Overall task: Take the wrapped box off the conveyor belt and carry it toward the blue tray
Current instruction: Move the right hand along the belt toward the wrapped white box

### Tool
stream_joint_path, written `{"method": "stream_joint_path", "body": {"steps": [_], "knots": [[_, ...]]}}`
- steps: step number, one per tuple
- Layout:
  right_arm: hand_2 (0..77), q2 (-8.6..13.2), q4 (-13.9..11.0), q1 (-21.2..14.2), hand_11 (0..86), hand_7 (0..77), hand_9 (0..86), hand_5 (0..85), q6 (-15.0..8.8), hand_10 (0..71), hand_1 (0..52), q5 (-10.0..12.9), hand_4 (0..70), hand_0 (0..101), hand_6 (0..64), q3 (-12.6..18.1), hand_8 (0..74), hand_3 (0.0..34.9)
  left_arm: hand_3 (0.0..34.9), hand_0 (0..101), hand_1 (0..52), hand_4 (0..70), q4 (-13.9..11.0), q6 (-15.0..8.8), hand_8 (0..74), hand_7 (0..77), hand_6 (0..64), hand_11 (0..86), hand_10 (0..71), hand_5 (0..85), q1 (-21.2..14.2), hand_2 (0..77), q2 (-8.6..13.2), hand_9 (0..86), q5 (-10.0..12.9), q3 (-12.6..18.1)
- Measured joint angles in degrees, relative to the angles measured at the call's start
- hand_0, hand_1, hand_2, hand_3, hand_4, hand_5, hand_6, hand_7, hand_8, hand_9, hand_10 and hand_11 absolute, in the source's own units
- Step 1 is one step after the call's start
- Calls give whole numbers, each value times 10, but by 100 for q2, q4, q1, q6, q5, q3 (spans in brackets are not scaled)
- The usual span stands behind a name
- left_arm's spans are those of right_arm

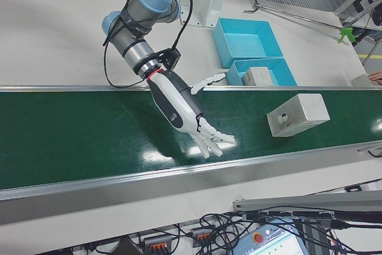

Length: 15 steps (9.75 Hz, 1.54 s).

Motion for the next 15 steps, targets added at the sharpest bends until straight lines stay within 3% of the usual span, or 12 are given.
{"method": "stream_joint_path", "body": {"steps": [6, 7, 8, 13, 15], "knots": [[125, 15, -6, -30, 11, 175, 44, 120, -2, 0, 120, 103, 98, 456, 71, -69, 27, 3, 0, 0, 0, 0, 0, 0, 5, 5, 0, 0, 5, 11, 0, 11, 0, 0, 0, 0], [71, 16, -7, -39, 11, 175, 44, 120, -3, 0, 87, 113, 54, 433, 33, -97, 27, 1, 0, 0, 0, 0, 0, 0, 5, 5, 5, 5, 5, 11, 0, 11, 0, 0, 0, 0], [98, 30, -13, -47, 11, 164, 44, 120, -4, 0, 142, 117, 65, 457, 55, -120, 27, 1, 0, 0, 0, 5, 0, 0, 5, 5, 5, 5, 0, 11, 0, 5, 0, 0, 0, 0], [147, 108, -47, -69, 11, 164, 33, 115, -11, 0, 158, 123, 76, 480, 55, -147, 27, 1, 0, 0, 0, 5, 0, 0, 5, 5, 5, 5, 0, 11, 0, 5, 0, 0, 0, 0], [147, 173, -54, -142, 11, 164, 49, 115, -33, 0, 136, 258, 87, 467, 55, -153, 27, 2, 0, 0, 0, 5, 0, 0, 5, 5, 5, 5, 5, 11, 0, 5, 0, 0, 0, 0]]}}
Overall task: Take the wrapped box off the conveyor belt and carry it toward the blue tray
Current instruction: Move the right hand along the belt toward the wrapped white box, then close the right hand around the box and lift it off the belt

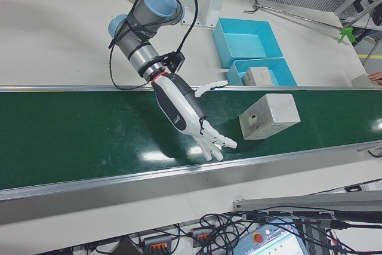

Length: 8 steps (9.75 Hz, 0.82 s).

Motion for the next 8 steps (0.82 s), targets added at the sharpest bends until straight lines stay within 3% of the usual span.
{"method": "stream_joint_path", "body": {"steps": [3, 7, 8], "knots": [[153, 83, -11, -359, 11, 175, 44, 115, -34, 0, 142, 443, 87, 467, 55, -53, 27, 3, 0, 0, 0, 5, 0, 0, 5, 5, 5, 5, 5, 11, 0, 5, 0, 0, 0, 0], [153, 272, -12, -501, 11, 180, 38, 125, -126, 0, 153, 569, 87, 467, 55, -189, 27, 3, 0, 0, 0, 5, 0, 0, 5, 5, 5, 0, 5, 11, 0, 5, 0, 0, 0, 0], [164, 308, -12, -507, 11, 180, 44, 125, -138, 0, 153, 572, 87, 477, 55, -223, 27, 25, 0, 0, 0, 5, 0, 0, 5, 5, 5, 5, 0, 11, 0, 5, 0, 0, 0, 0]]}}
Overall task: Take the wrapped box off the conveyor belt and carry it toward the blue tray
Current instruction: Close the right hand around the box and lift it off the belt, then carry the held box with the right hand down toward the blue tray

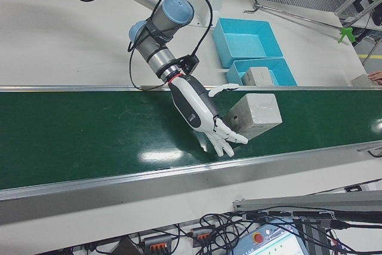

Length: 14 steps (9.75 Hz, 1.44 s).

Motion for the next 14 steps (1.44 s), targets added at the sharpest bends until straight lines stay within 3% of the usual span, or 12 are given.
{"method": "stream_joint_path", "body": {"steps": [5, 6, 7, 8, 9, 10, 12, 13, 14], "knots": [[164, 205, -8, -9, 11, 180, 44, 136, -44, 0, 153, 5, 87, 477, 55, -238, 27, 31, 0, 0, 0, 5, 0, 0, 5, 5, 0, 5, 0, 11, 0, 5, 0, 0, 0, 0], [191, 248, -20, -9, 11, 213, 71, 158, -51, 0, 196, 25, 93, 486, 65, -270, 33, 54, 0, 0, 0, 5, 0, 0, 5, 5, 0, 5, 0, 11, 0, 5, 0, 0, 0, 0], [191, 273, -33, -9, 11, 213, 71, 158, -54, 0, 196, 66, 93, 486, 65, -290, 33, 54, 0, 0, 0, 5, 0, 0, 5, 5, 5, 5, 5, 11, 0, 5, 0, 5, 0, 0], [311, 284, -57, -9, 11, 365, 305, 344, -56, 131, 185, 102, 245, 574, 202, -300, 218, 0, 0, 0, 0, 5, 0, 0, 5, 5, 5, 5, 5, 11, 0, 5, 0, 5, 0, 0], [311, 288, -93, -9, 11, 365, 305, 344, -57, 131, 185, 133, 245, 574, 202, -299, 218, 0, 0, 0, 0, 0, 0, 0, 5, 5, 5, 0, 0, 11, 0, 5, 0, 5, 0, 0], [327, 289, -132, -5, 54, 398, 376, 376, -58, 295, 147, 158, 273, 516, 235, -279, 322, 0, 0, 0, 0, 0, 0, 0, 5, 5, 5, 0, 5, 11, 0, 5, 0, 0, 0, 0], [327, 292, -316, 76, 54, 398, 376, 376, -60, 295, 147, 178, 273, 516, 235, 10, 322, 0, 0, 0, 0, 5, 0, 0, 5, 5, 5, 5, 5, 11, 0, 11, 0, 0, 0, 0], [327, 295, -527, 118, 251, 453, 464, 464, -84, 458, 147, 182, 235, 469, 289, 313, 415, 0, 0, 0, 0, 5, 0, 0, 5, 5, 5, 5, 5, 11, 0, 5, 0, 0, 0, 0], [327, 326, -753, 127, 333, 480, 507, 480, -169, 529, 147, 187, 235, 464, 311, 685, 447, 0, 0, 0, 0, 5, 0, 0, 5, 5, 5, 0, 5, 11, 0, 11, 0, 0, 0, 0]]}}
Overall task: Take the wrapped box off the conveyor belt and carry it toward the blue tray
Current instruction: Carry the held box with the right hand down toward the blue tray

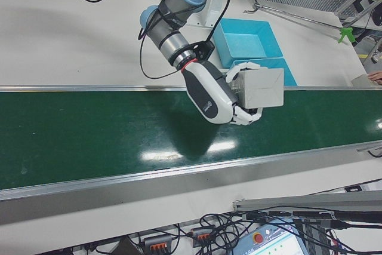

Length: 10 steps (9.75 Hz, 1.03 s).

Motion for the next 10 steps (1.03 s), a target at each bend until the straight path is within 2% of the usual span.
{"method": "stream_joint_path", "body": {"steps": [1, 2, 3, 4, 5, 6, 7, 8, 10], "knots": [[327, 37, -165, -105, 398, 540, 562, 502, -122, 589, 147, 60, 235, 442, 344, 322, 485, 0, 0, 0, 0, 5, 0, 0, 5, 5, 5, 0, 5, 11, 0, 11, 0, 0, 0, 0], [327, 61, -265, -331, 475, 573, 682, 524, -268, 638, 147, 214, 235, 434, 355, 565, 567, 0, 0, 0, 0, 5, 0, 0, 5, 5, 5, 0, 0, 11, 0, 5, 0, 0, 0, 0], [327, 86, -320, -675, 605, 573, 682, 524, -470, 649, 147, 468, 235, 434, 355, 744, 567, 0, 0, 0, 0, 5, 0, 0, 5, 5, 5, 0, 0, 11, 0, 5, 0, 0, 0, 0], [327, 147, -340, -1047, 714, 633, 704, 545, -697, 638, 147, 751, 229, 451, 365, 833, 611, 0, 0, 0, 0, 0, 0, 0, 5, 5, 5, 5, 0, 11, 0, 5, 0, 0, 0, 0], [387, 245, -340, -1414, 704, 676, 704, 562, -959, 638, 5, 1045, 229, 453, 365, 852, 654, 0, 0, 0, 0, 5, 0, 0, 5, 5, 5, 5, 5, 11, 0, 5, 0, 5, 0, 0], [387, 370, -320, -1706, 698, 693, 774, 562, -1211, 627, 5, 1291, 229, 462, 365, 798, 731, 0, 0, 0, 0, 5, 0, 0, 5, 5, 5, 0, 5, 11, 0, 11, 0, 0, 0, 0], [387, 531, -272, -1914, 698, 693, 769, 562, -1387, 627, 5, 1447, 229, 467, 365, 641, 698, 0, 0, 0, 0, 5, 0, 0, 5, 5, 5, 0, 5, 11, 0, 11, 0, 0, 0, 0], [387, 710, -213, -2071, 698, 693, 769, 562, -1482, 627, 5, 1527, 229, 467, 365, 429, 698, 0, 0, 0, 0, 5, 0, 0, 5, 5, 5, 0, 5, 11, 0, 5, 0, 5, 0, 0], [387, 1016, -115, -2394, 698, 693, 774, 562, -1593, 605, 5, 1591, 229, 467, 365, 58, 698, 0, 0, 0, 0, 5, 0, 0, 5, 5, 5, 5, 5, 11, 0, 5, 0, 0, 0, 0]]}}
